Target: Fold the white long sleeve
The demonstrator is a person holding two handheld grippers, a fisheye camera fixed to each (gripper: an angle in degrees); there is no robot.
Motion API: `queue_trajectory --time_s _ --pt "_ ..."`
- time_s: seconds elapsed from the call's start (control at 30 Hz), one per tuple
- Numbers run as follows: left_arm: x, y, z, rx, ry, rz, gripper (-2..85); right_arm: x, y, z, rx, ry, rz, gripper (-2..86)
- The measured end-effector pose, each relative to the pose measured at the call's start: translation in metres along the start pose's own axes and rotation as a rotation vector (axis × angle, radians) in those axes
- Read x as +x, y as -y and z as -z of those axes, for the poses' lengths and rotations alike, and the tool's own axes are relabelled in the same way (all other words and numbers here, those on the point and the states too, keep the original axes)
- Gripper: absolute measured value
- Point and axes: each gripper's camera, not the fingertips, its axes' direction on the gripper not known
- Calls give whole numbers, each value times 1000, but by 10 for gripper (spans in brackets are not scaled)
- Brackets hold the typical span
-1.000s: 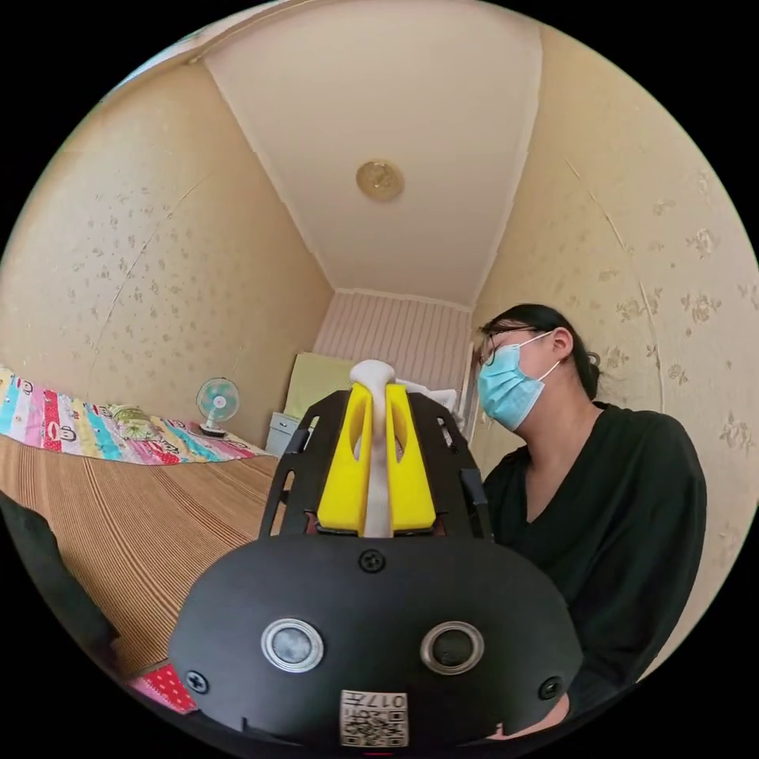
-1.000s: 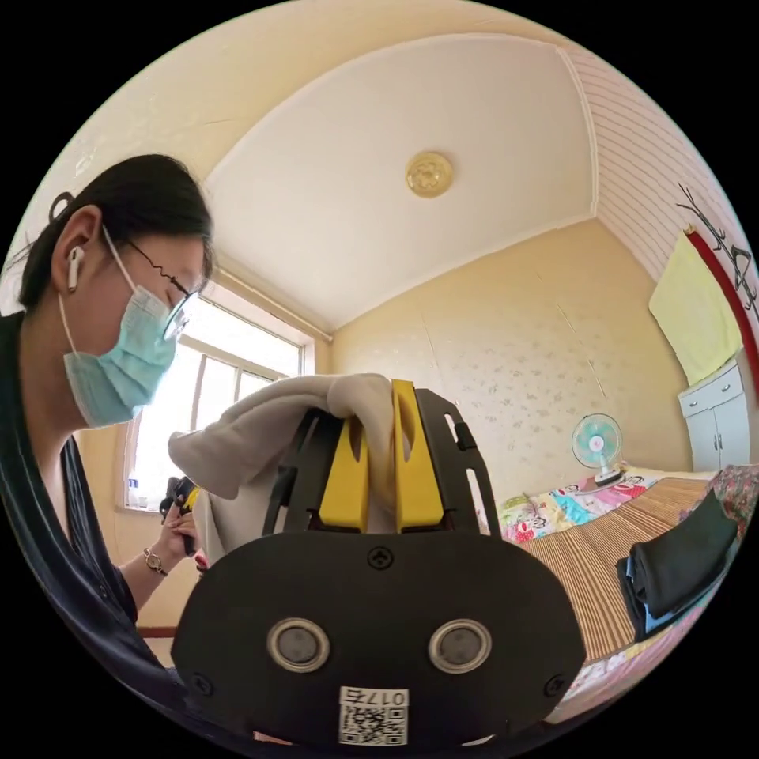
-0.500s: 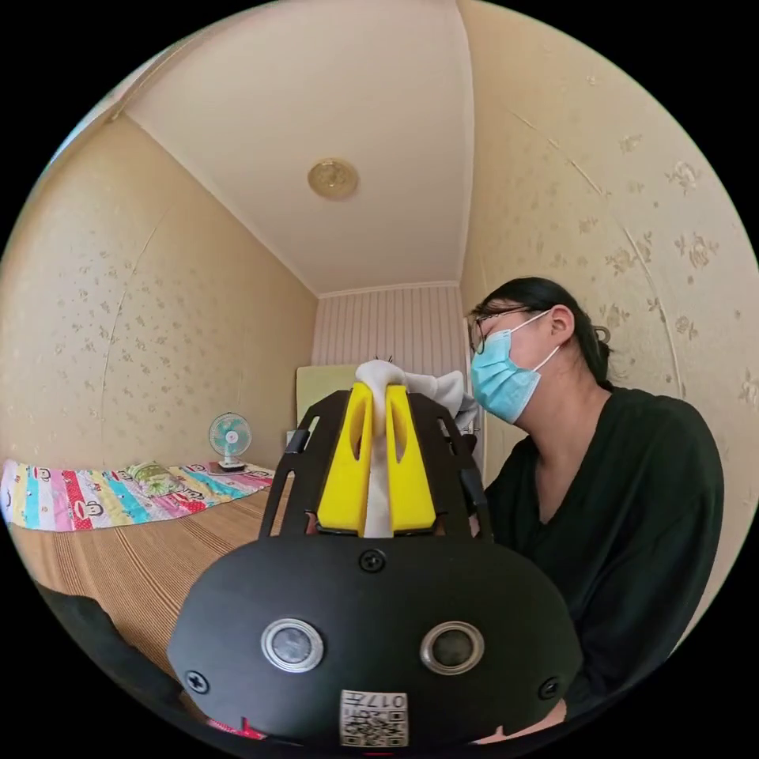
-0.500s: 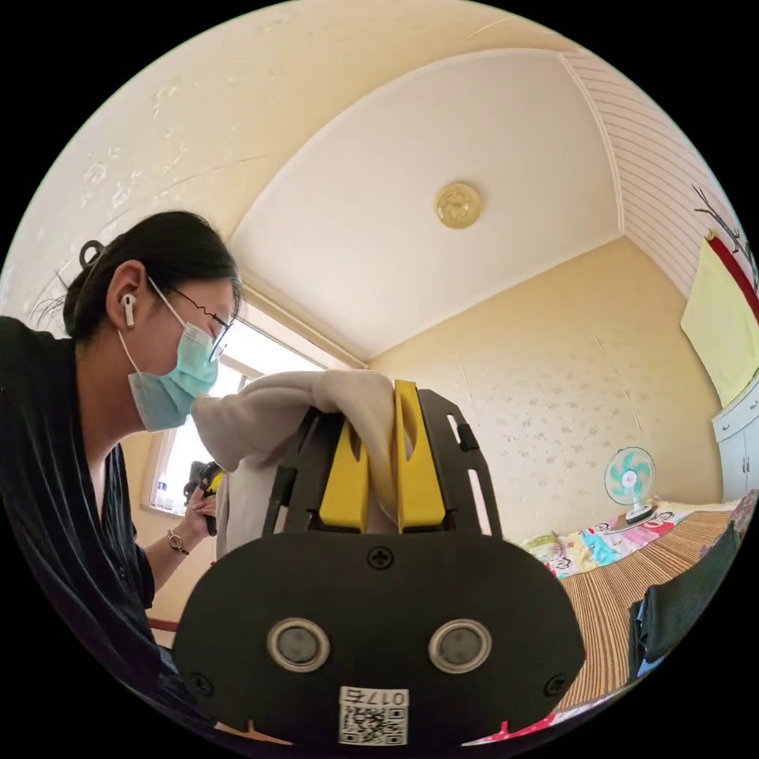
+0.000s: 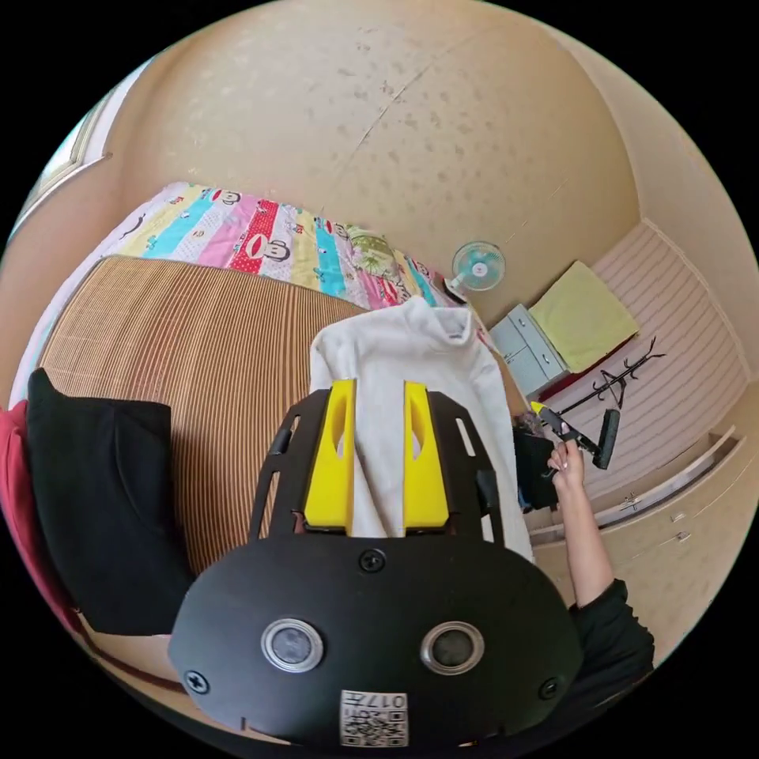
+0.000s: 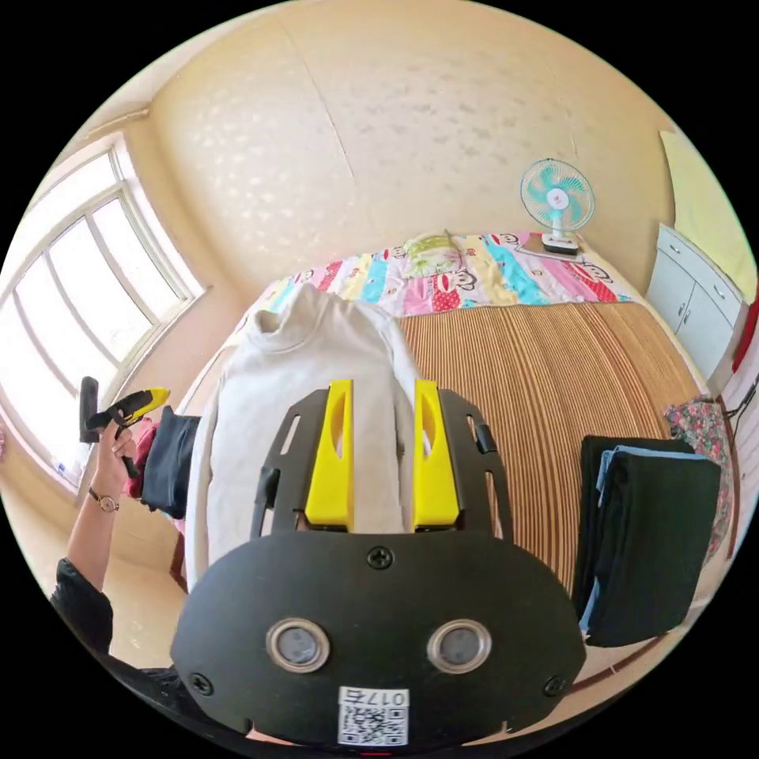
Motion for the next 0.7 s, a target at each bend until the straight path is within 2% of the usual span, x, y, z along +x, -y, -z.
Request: queue_trajectory --time_s 0.13,0.23,0.27,0.33,0.47,0.53,0.6,0.7 --pt "-26 -82 -97 -214 133 -110 112 9 -110 -116 -152 111 52 109" --pt "-41 -154 -135 -313 76 -131 121 14 -204 -199 -310 42 69 98" --pt "-41 -180 -137 -319 46 -148 124 16 -232 -214 -295 32 76 86" --pt "-36 -212 -129 -312 6 -188 126 14 -245 -199 -195 -4 76 64" --pt "-31 -266 -87 -249 -157 -309 129 15 -255 -207 -229 -5 86 44" --pt "-36 -278 -85 -286 -99 -306 133 12 -262 -206 -217 -24 101 40" --pt "-43 -285 -99 -400 13 -315 128 6 -269 -205 -201 -61 128 38" --pt "-55 -281 -87 -377 42 -342 84 -7 -279 -206 -198 -139 171 35"
